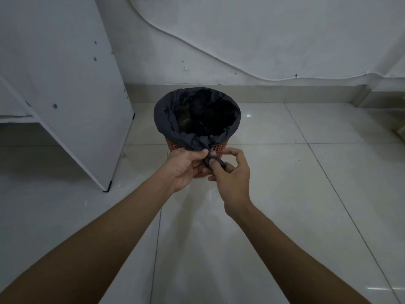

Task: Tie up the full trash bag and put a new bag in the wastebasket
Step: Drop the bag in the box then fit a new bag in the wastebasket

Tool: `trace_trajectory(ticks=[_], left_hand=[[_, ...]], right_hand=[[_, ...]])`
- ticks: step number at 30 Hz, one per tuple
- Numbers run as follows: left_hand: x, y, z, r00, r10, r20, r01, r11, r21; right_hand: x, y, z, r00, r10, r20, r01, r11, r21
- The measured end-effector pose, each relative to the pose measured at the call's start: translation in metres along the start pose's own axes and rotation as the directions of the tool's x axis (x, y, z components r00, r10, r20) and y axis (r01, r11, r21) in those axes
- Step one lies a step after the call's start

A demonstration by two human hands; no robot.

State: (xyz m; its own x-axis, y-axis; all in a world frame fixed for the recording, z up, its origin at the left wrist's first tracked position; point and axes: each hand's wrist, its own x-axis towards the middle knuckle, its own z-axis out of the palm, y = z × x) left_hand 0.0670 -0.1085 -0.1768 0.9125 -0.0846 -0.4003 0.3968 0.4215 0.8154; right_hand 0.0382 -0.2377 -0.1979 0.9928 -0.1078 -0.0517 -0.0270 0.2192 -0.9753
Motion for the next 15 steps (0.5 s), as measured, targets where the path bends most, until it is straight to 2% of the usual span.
trace_trajectory(ticks=[2,4,6,8,10,15], left_hand=[[0.0,-0.001,0.002,0.998,0.007,-0.066,-0.009,1.0,-0.03],[0.002,-0.001,0.001,0.994,0.023,-0.107,-0.03,0.998,-0.062],[0.003,0.0,0.0,0.991,0.042,-0.125,-0.05,0.996,-0.069],[0.004,0.001,0.0,0.99,0.054,-0.129,-0.062,0.997,-0.055],[0.003,0.002,0.0,0.992,0.042,-0.119,-0.048,0.998,-0.044],[-0.001,0.004,0.006,0.99,0.017,-0.137,-0.023,0.999,-0.042]], right_hand=[[-0.002,0.0,-0.002,1.0,-0.02,0.023,0.021,0.999,-0.035],[-0.002,0.004,-0.01,0.976,-0.204,0.073,0.216,0.942,-0.256],[-0.005,0.004,-0.019,0.867,-0.433,0.246,0.496,0.703,-0.51],[-0.006,0.006,-0.024,0.749,-0.511,0.421,0.656,0.49,-0.573],[-0.008,0.007,-0.023,0.69,-0.574,0.44,0.704,0.393,-0.592],[-0.014,0.011,-0.011,0.653,-0.618,0.438,0.722,0.334,-0.605]])
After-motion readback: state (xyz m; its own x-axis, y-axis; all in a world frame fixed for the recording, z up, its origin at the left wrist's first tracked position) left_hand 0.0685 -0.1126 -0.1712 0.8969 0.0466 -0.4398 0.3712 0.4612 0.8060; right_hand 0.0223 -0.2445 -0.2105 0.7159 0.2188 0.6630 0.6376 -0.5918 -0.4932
